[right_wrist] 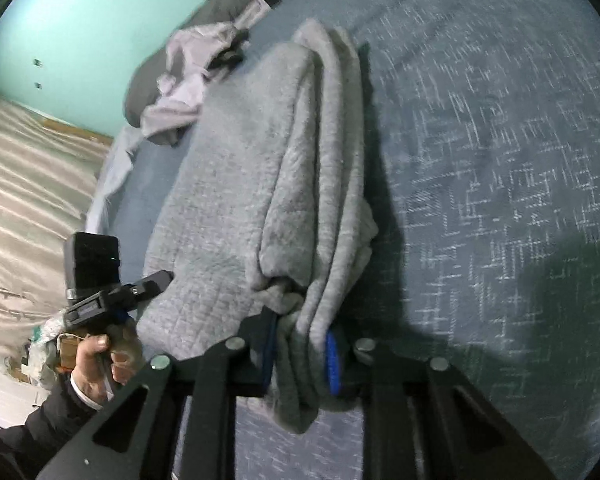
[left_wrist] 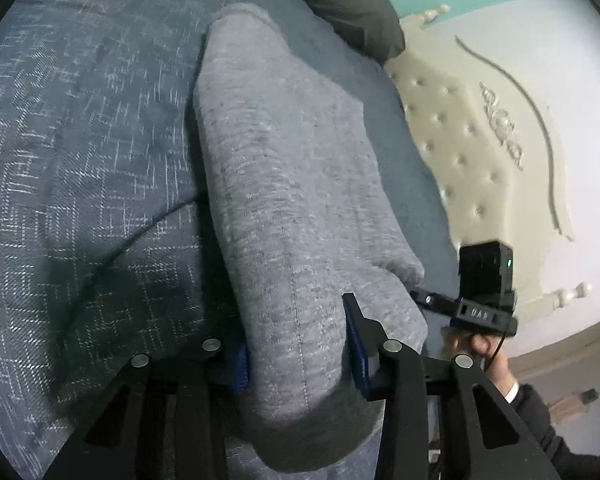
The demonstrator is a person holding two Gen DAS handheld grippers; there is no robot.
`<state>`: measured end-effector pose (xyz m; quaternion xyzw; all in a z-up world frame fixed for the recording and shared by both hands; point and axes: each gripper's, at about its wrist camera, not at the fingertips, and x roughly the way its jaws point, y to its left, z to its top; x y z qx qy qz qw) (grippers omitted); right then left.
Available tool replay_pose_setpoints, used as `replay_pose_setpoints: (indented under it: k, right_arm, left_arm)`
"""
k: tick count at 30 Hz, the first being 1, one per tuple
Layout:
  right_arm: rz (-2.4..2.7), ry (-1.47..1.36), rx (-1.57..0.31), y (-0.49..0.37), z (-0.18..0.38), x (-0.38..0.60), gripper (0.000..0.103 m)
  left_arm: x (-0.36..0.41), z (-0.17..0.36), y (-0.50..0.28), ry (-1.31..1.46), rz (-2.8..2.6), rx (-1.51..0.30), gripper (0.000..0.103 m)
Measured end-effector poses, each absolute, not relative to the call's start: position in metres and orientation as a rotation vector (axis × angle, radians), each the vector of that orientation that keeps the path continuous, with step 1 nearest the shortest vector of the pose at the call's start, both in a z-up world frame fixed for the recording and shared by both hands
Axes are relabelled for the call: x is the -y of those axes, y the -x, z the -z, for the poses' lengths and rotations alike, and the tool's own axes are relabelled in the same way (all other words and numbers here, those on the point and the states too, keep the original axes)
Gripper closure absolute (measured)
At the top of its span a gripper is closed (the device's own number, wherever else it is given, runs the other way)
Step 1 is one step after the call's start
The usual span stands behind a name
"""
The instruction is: Fold clothes
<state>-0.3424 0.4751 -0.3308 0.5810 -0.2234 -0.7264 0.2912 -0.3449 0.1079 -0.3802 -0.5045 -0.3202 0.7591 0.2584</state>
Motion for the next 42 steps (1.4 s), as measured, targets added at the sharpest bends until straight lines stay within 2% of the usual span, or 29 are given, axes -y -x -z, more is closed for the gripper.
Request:
replay_pose_setpoints:
  k: [1, 3, 4, 8, 10, 12, 15, 17, 29, 42]
  right_arm:
    - [1.931, -1.566, 0.591, 0.345, 0.333, -0.475, 0.077]
    - [1.933, -1.575, 0.585, 0.35, 0.336, -0.472, 0.056]
    - [1.934, -1.58, 0.582, 0.352, 0.338, -0.471, 0.053]
    - [1.937, -1.595, 0.569, 0.362, 0.345, -0.465, 0.051]
    - [1.934, -1.585, 0.558, 0.364, 0.345, -0.462, 0.053]
    - [1.924, -1.572, 0.56, 0.363, 0.344, -0.457, 0.068]
    - [1.94, -1.538, 0.525, 0.357, 0.338, -0.454, 0.08]
    - [1.961, -1.509, 0.501, 0.354, 0.33, -0.453, 0.082]
    - [2.057, -1.354, 0.495, 0.353, 0.268, -0.463, 0.085]
    - [2.176, -1.274, 0.367, 0.378, 0.171, -0.479, 0.086]
  left_arm:
    - [-0.107, 0.385, 0.345, 1.375, -2.054, 0.883, 0.06]
    - [-0.104, 0.392, 0.345, 1.38, -2.048, 0.908, 0.058]
    - [-0.102, 0.396, 0.345, 1.382, -2.045, 0.92, 0.058]
    - [-0.102, 0.397, 0.345, 1.376, -2.047, 0.916, 0.058]
    - [-0.103, 0.394, 0.345, 1.374, -2.051, 0.907, 0.058]
    - [-0.103, 0.392, 0.345, 1.372, -2.055, 0.897, 0.059]
    - [-0.104, 0.385, 0.343, 1.364, -2.063, 0.885, 0.061]
    - [-0.105, 0.379, 0.343, 1.358, -2.071, 0.878, 0.062]
    - [-0.119, 0.323, 0.342, 1.285, -2.108, 0.839, 0.064]
    - [-0.155, 0.247, 0.363, 1.21, -2.152, 0.778, 0.065]
